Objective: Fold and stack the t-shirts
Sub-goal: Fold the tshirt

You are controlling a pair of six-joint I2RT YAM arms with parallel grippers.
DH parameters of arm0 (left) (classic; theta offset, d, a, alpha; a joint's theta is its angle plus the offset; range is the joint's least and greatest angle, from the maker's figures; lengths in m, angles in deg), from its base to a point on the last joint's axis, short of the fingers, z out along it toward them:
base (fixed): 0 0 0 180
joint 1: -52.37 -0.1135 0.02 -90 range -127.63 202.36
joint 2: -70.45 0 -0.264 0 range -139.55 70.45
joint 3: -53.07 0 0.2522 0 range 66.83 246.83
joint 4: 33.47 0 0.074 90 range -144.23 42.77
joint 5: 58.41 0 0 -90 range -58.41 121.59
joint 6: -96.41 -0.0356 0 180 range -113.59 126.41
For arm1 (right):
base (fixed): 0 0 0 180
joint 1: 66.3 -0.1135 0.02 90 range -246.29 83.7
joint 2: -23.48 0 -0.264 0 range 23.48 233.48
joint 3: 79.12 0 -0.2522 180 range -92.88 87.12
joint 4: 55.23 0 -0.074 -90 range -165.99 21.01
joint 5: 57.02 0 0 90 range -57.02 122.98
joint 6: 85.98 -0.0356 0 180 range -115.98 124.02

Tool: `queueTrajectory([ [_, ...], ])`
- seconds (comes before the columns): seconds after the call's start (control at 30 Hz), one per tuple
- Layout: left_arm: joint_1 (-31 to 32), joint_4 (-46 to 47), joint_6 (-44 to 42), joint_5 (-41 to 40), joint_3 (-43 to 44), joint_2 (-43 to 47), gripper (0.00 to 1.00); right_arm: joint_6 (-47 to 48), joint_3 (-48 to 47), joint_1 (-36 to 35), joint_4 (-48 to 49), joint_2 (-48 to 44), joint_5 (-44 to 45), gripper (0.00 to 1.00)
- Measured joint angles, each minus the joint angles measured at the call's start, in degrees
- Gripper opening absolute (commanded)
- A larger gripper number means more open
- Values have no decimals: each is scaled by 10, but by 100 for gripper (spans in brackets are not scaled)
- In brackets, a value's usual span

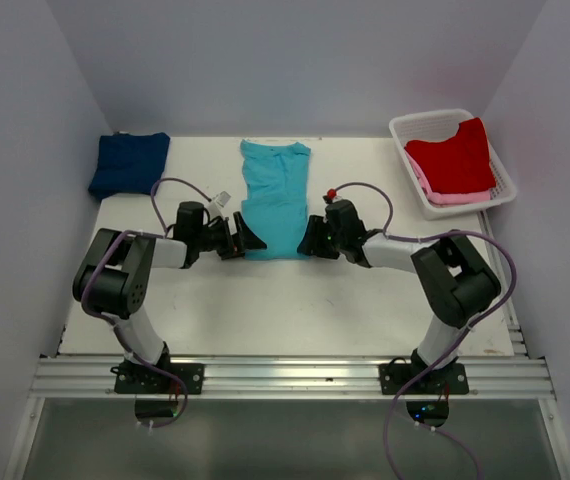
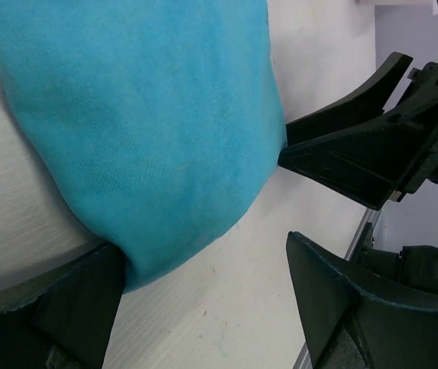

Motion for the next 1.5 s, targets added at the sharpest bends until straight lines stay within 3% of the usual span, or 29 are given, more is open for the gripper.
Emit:
queueTrajectory([
  [0.03,0,5,0,2,0,-3,86,0,-3,0,1,3,0,51],
  [0.13,-1,20,3,7,-4,-9,79,-4,-7,0,9,12,-2,33],
  [0.2,-2,32,4,7,-11,-11,66,-9,-7,0,11,17,-3,8],
  [0.23,-2,36,5,6,-15,-13,57,-10,-6,0,14,19,-4,0],
  [0.27,-2,38,5,6,-19,-15,37,-13,-2,0,19,20,-7,0],
  [0.37,-1,32,7,-1,-39,-22,0,-22,11,0,34,20,-16,0],
  [0.67,33,-29,11,-34,-109,75,0,-24,98,-19,30,-90,-32,0],
  [0.93,115,-145,28,-82,-154,295,0,-16,137,-106,-43,-273,-14,0],
  [1.17,143,-270,44,-143,-135,488,0,-3,134,-119,-132,-366,23,0],
  [1.3,143,-289,36,-189,-86,480,0,23,92,-118,-176,-364,75,0],
  [1.5,137,-249,10,-238,-28,352,0,72,-3,-96,-183,-286,151,0],
])
